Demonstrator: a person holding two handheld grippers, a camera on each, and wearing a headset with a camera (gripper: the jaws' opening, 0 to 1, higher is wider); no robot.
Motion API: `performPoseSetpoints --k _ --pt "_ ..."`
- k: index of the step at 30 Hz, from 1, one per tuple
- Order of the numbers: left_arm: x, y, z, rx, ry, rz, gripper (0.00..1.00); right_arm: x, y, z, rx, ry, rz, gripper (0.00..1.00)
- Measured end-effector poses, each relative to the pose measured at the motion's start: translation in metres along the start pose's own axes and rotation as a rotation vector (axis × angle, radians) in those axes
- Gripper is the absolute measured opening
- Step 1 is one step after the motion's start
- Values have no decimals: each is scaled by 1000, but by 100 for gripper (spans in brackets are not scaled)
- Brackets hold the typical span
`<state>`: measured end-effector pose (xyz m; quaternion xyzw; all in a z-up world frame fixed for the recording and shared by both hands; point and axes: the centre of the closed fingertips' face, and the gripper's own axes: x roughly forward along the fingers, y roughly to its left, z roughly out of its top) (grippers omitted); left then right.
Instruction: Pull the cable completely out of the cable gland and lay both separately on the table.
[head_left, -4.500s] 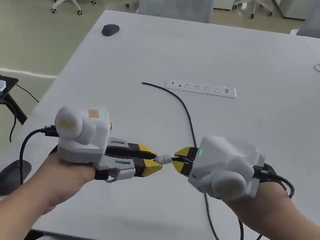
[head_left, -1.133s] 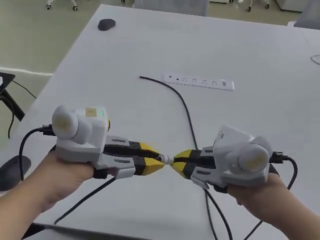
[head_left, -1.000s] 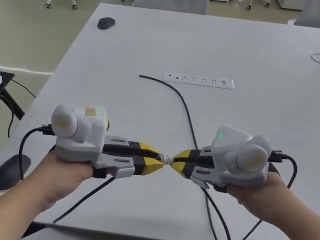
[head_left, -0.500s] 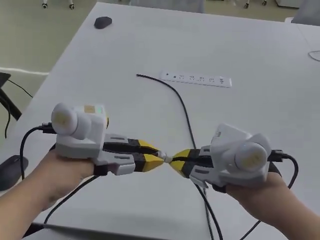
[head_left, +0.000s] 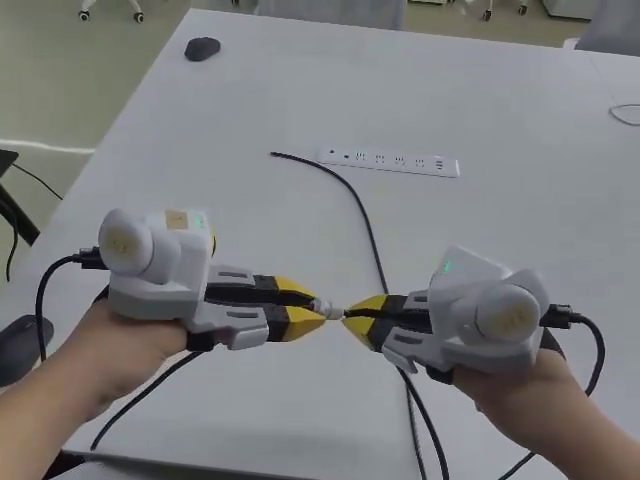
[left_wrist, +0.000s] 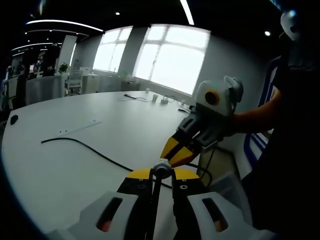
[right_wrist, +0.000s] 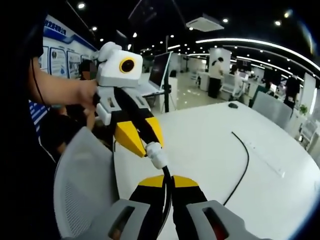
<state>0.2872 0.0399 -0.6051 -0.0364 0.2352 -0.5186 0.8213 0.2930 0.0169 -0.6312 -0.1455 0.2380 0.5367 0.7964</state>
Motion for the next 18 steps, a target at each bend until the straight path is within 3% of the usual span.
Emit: performPoseSetpoints --k 11,18 --pt "-6 2 9 -6 -36 11 14 -10 -17 -10 147 -38 -78 0" --pt "-8 3 12 -6 -49 16 14 -17 -31 -26 356 -86 -124 0"
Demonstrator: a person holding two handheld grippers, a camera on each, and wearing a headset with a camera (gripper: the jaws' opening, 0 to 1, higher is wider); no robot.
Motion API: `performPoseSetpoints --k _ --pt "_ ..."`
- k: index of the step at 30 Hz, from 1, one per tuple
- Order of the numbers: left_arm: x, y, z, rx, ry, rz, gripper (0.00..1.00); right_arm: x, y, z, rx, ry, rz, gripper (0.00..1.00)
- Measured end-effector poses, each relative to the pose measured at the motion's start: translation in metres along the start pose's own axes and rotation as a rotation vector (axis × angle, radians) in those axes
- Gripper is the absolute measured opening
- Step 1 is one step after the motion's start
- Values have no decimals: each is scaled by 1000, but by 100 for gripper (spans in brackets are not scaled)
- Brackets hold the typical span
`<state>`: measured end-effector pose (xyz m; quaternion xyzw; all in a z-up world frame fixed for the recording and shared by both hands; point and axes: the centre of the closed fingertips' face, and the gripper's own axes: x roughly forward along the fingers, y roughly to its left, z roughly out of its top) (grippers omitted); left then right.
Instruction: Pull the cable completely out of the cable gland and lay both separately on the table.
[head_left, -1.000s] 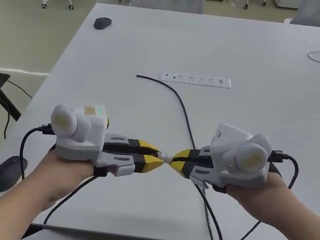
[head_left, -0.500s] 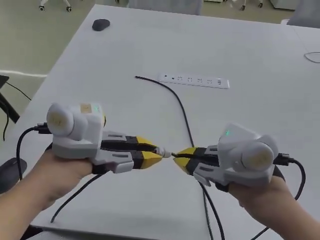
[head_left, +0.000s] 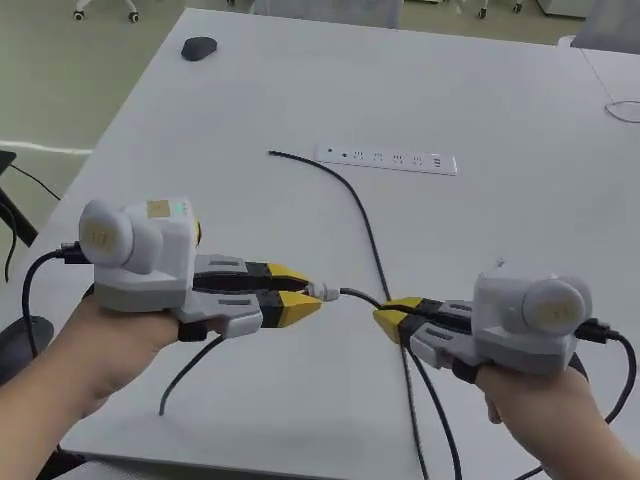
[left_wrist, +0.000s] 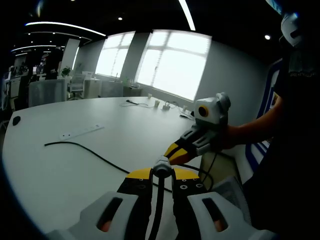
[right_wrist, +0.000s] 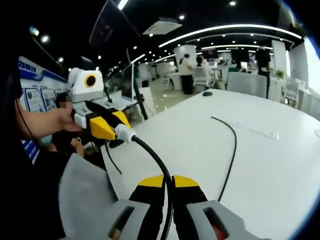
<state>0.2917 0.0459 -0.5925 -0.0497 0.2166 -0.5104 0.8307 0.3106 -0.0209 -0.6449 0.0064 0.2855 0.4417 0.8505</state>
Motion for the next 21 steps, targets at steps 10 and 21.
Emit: performPoseSetpoints --k 10,21 --pt "1 -1 0 9 6 6 14 -4 -19 -13 198 -28 -63 0" --pt "5 -2 -3 17 28 9 14 -2 -23 -20 259 -22 -72 1"
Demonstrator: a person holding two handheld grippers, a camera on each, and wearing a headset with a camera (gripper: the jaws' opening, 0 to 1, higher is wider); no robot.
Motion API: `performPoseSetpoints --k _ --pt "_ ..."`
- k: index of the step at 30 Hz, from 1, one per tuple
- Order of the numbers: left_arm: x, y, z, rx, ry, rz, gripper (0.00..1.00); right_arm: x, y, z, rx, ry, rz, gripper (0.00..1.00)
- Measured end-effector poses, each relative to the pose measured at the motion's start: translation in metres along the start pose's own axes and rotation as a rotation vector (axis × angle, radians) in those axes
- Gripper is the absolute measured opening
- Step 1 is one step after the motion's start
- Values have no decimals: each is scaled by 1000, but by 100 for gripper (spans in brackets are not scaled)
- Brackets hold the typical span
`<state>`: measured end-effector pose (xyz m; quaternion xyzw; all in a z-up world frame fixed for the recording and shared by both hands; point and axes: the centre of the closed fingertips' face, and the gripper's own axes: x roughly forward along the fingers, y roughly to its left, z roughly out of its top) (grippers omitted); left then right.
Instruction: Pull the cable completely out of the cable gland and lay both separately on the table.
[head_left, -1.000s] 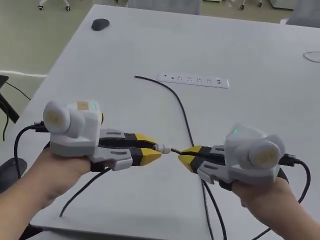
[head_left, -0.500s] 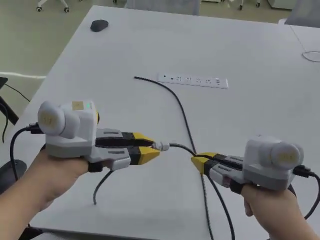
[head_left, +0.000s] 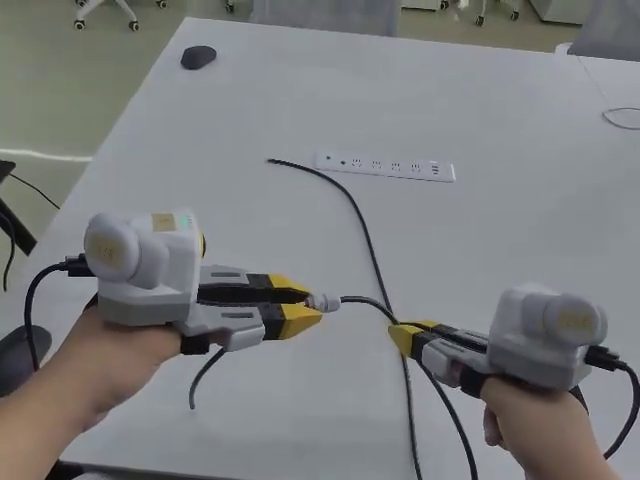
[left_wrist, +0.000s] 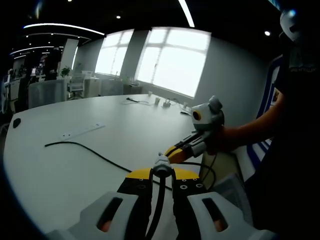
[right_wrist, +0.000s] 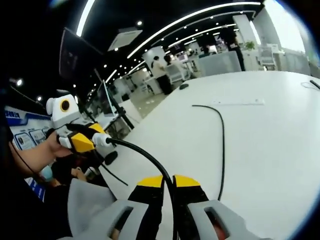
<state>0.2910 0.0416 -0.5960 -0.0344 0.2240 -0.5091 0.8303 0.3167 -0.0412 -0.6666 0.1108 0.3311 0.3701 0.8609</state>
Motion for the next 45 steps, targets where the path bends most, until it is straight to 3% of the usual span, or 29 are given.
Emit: performPoseSetpoints --k 3,8,11,13,17,21,22,25,27,30,39,45 --pt "-1 1 -1 4 6 2 14 -2 0 2 -17 -4 9 2" --pt "-2 3 -2 4 8 10 14 -11 1 11 -173 9 2 4" --pt "-2 2 -2 5 9 9 14 -16 8 23 -289 -1 -9 22" --pt "-2 1 -1 5 5 7 14 -20 24 32 -419 4 6 27" --pt "-3 -1 0 10 2 -1 14 -18 44 40 -606 41 8 26" --pt "-6 -3 0 16 4 -9 14 -12 70 50 -684 30 46 21" --pt "-6 -4 0 20 5 -13 14 -9 76 50 -735 40 58 19" --pt "-8 -5 -1 26 8 -25 14 4 83 35 -879 117 77 18" --pt "-8 -5 -1 30 10 -31 14 9 87 31 -923 129 89 16" --pt "-8 -7 -3 43 20 -42 14 12 96 30 -935 122 101 14" --pt "-9 -8 -5 47 31 -70 14 10 93 31 -991 138 73 2" --pt "-6 -9 -7 51 41 -76 14 10 91 26 -949 150 72 1"
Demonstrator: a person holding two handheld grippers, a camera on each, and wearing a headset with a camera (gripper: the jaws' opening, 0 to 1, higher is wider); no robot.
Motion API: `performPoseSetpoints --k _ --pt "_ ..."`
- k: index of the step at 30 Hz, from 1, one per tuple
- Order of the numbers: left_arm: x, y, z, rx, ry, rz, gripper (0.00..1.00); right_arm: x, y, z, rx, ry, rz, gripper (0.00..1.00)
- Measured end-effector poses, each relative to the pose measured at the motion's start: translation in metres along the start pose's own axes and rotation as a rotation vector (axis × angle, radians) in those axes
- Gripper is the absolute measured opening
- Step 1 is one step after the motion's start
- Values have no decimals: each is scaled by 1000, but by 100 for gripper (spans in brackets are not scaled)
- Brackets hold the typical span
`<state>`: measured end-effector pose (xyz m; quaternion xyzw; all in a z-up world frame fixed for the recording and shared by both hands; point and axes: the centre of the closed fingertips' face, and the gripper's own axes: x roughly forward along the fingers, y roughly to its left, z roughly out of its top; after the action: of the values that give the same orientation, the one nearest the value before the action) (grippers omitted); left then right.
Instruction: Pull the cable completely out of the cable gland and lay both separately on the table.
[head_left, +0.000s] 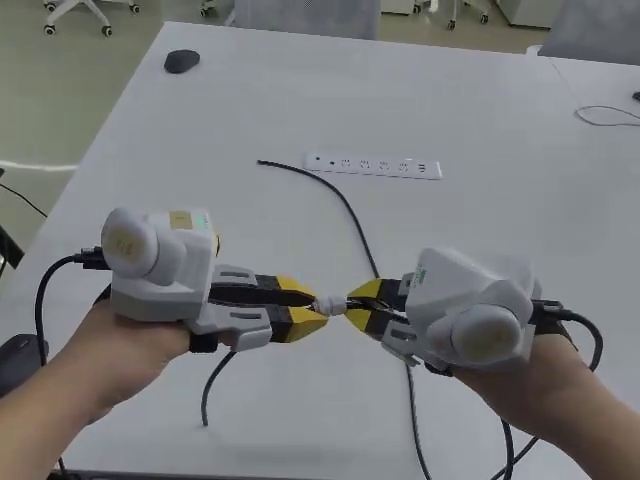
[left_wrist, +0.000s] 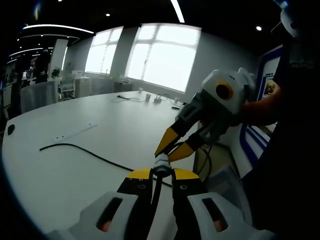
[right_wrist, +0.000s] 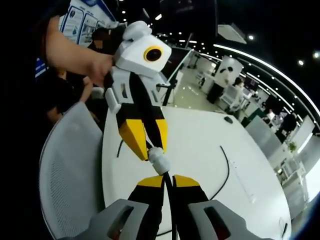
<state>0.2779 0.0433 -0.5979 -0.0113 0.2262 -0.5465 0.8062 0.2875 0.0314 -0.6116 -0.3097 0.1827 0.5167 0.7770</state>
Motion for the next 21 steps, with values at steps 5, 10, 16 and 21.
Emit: performPoseSetpoints --k 5,10,16,21 --pt "0 0 -1 0 6 -4 14 0 -1 -5 71 -13 -13 1" --pt "2 2 -5 -3 15 -2 14 2 -2 -11 136 -23 -27 1" --pt "5 5 -8 -2 27 10 14 4 -6 -23 237 -24 -60 1" --pt "6 7 -8 -5 28 17 14 6 -9 -30 303 -34 -67 1"
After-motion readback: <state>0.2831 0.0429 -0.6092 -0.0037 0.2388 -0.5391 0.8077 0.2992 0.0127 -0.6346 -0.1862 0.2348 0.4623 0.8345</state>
